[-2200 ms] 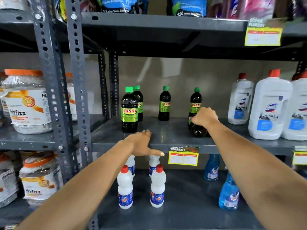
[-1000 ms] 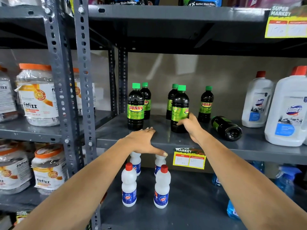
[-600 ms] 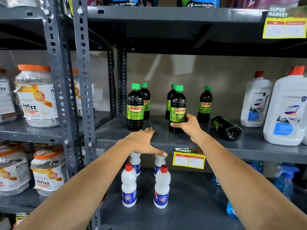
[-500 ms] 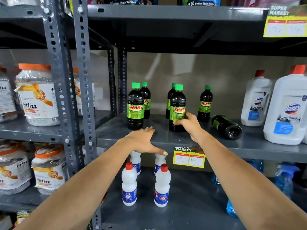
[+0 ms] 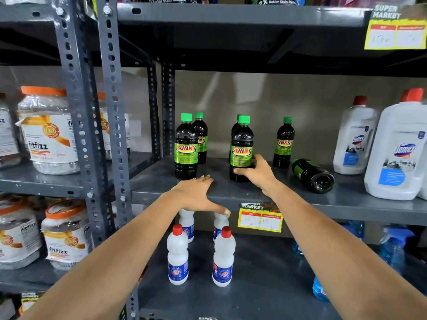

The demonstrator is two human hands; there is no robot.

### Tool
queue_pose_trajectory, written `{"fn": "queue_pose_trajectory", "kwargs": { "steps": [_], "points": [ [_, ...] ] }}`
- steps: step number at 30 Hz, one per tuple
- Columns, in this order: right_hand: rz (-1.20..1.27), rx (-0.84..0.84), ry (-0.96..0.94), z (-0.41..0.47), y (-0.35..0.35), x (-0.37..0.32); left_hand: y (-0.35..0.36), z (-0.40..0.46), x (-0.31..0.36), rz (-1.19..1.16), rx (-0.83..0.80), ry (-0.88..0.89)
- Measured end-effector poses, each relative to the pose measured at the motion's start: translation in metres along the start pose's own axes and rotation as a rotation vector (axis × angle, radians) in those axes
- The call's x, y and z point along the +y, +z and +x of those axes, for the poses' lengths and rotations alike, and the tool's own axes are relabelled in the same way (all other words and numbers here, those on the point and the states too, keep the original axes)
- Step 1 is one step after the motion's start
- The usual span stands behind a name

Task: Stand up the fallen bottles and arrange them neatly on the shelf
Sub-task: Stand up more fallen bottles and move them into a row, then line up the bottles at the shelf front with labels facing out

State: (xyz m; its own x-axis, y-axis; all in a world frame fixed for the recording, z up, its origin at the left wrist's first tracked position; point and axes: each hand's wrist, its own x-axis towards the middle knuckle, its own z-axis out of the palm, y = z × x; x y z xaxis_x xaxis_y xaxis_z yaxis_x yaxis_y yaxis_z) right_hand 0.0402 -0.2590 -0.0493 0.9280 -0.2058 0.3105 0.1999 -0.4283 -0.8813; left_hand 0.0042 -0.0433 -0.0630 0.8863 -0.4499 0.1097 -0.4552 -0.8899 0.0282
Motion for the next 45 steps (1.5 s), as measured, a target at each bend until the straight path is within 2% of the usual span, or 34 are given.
{"fn": "queue_pose_trajectory", "kwargs": {
  "steps": [5,7,9,11,13,15,17,21,23,26,28,31,35,41,45],
  "points": [
    [0.005,-0.004,-0.01,-0.004,0.0,-0.001,0.003,-0.006,0.001,0.044,0.131,0.023],
    [0.044,0.045,-0.027,-0.01,-0.005,-0.006,0.006,-0.01,0.001,0.05,0.19,0.051],
    [-0.034,0.217,-0.12,-0.019,-0.015,-0.009,0.007,-0.013,0.003,0.007,0.211,0.096],
    [-0.217,0.447,-0.268,-0.027,-0.035,-0.012,0.007,-0.016,0.014,-0.023,0.209,0.188],
    [-0.417,0.594,-0.32,-0.026,-0.065,-0.017,0.003,-0.014,0.038,0.0,0.189,0.277],
    [-0.594,0.588,-0.223,-0.018,-0.097,-0.021,0.0,-0.005,0.067,0.017,0.132,0.319],
    [-0.731,0.509,-0.054,-0.011,-0.128,-0.022,0.001,0.01,0.094,-0.006,0.049,0.329],
    [-0.826,0.325,0.236,-0.011,-0.166,-0.017,0.005,0.034,0.122,-0.063,-0.025,0.303],
    [-0.776,0.183,0.384,-0.011,-0.171,-0.01,0.008,0.042,0.124,-0.099,-0.014,0.29],
    [-0.402,0.005,0.525,-0.005,-0.169,0.004,0.009,0.048,0.122,-0.162,-0.001,0.271],
    [-0.321,0.027,0.49,0.001,-0.17,0.013,0.01,0.05,0.121,-0.15,-0.004,0.268],
    [-0.202,0.148,0.387,0.007,-0.167,0.028,0.011,0.051,0.122,-0.113,0.009,0.248],
    [-0.243,0.365,0.226,0.001,-0.153,0.039,0.012,0.05,0.122,-0.113,0.023,0.263],
    [-0.107,0.364,0.102,0.001,-0.138,0.051,0.01,0.046,0.126,-0.033,0.015,0.279],
    [-0.054,0.296,0.058,-0.002,-0.137,0.051,0.011,0.045,0.127,-0.021,0.006,0.277]
  ]
}}
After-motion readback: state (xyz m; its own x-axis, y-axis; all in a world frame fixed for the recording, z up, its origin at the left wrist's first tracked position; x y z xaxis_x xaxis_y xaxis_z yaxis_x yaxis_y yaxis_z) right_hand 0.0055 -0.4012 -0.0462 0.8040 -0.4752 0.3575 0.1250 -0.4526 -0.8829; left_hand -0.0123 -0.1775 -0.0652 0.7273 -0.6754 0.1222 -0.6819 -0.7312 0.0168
